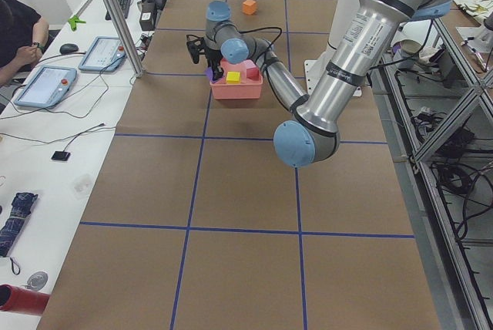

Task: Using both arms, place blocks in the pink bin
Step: 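Carry the purple cube into the bin with the left gripper and release it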

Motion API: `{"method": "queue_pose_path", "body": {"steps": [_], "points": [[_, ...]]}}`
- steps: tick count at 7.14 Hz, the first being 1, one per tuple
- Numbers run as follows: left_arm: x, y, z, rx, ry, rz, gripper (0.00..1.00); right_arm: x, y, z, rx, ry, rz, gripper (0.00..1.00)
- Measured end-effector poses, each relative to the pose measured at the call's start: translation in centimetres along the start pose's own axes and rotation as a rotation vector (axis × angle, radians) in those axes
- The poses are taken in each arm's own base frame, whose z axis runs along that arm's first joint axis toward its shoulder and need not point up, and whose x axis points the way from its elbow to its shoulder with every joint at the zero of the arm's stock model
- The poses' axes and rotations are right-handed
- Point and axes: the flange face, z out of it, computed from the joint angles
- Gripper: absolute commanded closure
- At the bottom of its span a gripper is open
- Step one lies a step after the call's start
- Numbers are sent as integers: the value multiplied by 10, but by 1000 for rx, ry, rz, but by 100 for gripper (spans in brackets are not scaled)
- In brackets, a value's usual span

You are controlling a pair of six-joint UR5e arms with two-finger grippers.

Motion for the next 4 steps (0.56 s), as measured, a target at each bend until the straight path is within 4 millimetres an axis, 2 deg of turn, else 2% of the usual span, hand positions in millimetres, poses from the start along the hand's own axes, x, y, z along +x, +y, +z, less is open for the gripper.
{"method": "queue_pose_path", "body": {"steps": [1, 2, 3, 4], "points": [[38, 28, -1, -30, 4, -18, 100, 52, 0, 5, -15, 45, -71, 0], [72, 59, 7, -50, -5, -26, 100, 98, 5, 11, -34, 81, -125, 0], [98, 84, 22, -53, -16, -30, 100, 136, 15, 20, -61, 110, -169, 0], [114, 103, 38, -48, -29, -24, 100, 167, 29, 30, -92, 129, -217, 0]]}}
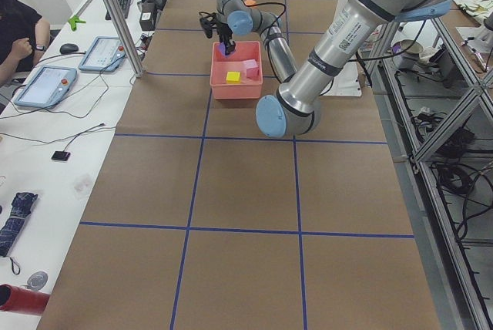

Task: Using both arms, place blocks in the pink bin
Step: 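Carry the purple cube into the bin with the left gripper and release it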

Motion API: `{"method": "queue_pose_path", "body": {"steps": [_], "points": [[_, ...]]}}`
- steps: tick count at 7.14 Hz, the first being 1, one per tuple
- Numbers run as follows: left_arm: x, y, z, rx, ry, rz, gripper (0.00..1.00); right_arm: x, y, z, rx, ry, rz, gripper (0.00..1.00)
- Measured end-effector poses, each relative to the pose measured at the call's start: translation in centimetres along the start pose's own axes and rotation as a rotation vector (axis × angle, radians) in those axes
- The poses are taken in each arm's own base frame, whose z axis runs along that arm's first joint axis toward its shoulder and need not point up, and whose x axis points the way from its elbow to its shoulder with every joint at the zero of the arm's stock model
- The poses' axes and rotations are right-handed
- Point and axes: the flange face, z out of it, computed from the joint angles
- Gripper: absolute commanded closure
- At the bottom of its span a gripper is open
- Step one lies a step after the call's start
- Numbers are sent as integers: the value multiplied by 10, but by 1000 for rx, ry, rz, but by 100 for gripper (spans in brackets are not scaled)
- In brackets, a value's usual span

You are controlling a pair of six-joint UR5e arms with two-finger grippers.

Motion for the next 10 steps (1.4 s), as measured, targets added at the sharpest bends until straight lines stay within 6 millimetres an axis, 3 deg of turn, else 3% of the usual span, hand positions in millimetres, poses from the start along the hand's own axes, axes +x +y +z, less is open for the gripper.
{"method": "queue_pose_path", "body": {"steps": [2, 5, 10], "points": [[14, 22, 23, 8, -20, 11, 100, 25, 23, 17, -38, 16, -97, 0], [34, 47, 43, 24, -29, 24, 100, 40, 43, 32, -79, 11, -398, 0], [49, 55, 64, 23, -16, 26, 100, 13, 72, 83, -187, -32, -534, 0]]}}
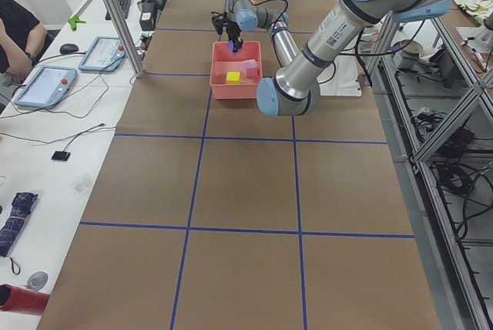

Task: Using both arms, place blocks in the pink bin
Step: 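Carry the purple cube into the bin with the left gripper and release it, then grasp the orange cube with right gripper while left gripper hovers over bin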

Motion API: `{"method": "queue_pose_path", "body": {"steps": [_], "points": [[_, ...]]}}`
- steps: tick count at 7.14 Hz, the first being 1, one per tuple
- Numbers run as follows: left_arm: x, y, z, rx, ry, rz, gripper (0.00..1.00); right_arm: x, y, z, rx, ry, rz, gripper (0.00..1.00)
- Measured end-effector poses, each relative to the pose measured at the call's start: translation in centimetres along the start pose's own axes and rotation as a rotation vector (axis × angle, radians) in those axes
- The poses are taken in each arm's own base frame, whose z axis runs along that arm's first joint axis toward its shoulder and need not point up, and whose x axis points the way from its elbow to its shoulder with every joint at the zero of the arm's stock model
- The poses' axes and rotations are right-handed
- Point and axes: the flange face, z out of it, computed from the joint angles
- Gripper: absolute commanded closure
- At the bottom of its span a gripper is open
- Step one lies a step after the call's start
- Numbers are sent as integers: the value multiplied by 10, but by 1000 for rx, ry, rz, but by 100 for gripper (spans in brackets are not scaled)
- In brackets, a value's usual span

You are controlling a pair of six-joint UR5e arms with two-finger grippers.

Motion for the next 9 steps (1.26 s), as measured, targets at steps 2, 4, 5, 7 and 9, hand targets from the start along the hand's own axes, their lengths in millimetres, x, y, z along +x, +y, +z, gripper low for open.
{"method": "queue_pose_path", "body": {"steps": [2, 4, 5, 7, 9], "points": [[0, 9, 5, 4, -1, 8, 100, -3, 6, 17, -34, -3, -11, 0], [1, 14, 8, 6, 4, 11, 1, -3, 9, 37, -71, -10, -12, 0], [1, 16, 8, 8, 7, 10, 0, -1, 11, 43, -85, -9, -10, 0], [2, 20, 9, 14, 11, 16, 0, 8, 17, 55, -112, -3, 5, 0], [4, 22, 7, 15, 16, 22, 0, 13, 26, 68, -142, -10, 26, 0]]}}
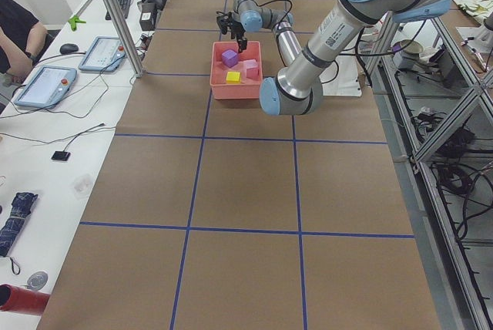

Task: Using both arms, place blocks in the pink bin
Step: 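Grasp the orange cube with right gripper while left gripper hovers over bin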

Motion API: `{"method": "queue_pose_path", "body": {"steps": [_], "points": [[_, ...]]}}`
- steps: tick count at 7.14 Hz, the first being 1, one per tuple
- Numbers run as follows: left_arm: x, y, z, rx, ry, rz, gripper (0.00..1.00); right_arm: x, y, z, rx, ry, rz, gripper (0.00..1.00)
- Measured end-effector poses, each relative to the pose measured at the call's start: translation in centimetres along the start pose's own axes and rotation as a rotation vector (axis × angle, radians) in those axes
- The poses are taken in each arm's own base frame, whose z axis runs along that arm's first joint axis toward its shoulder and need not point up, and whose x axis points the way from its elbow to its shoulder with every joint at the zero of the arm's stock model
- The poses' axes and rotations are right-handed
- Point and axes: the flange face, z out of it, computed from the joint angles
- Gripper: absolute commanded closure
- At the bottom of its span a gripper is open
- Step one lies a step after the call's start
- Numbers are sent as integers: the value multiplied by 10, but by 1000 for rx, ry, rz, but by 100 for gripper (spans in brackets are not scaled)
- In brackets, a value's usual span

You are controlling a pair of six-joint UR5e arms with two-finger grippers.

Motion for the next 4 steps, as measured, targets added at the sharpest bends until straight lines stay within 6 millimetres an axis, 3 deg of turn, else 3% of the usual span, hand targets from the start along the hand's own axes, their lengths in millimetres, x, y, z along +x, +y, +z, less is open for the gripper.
{"method": "queue_pose_path", "body": {"steps": [4], "points": [[1, -4, -6, 8, 9, 0, 0, -2, 5, 12, -19, -34, 14, 0]]}}
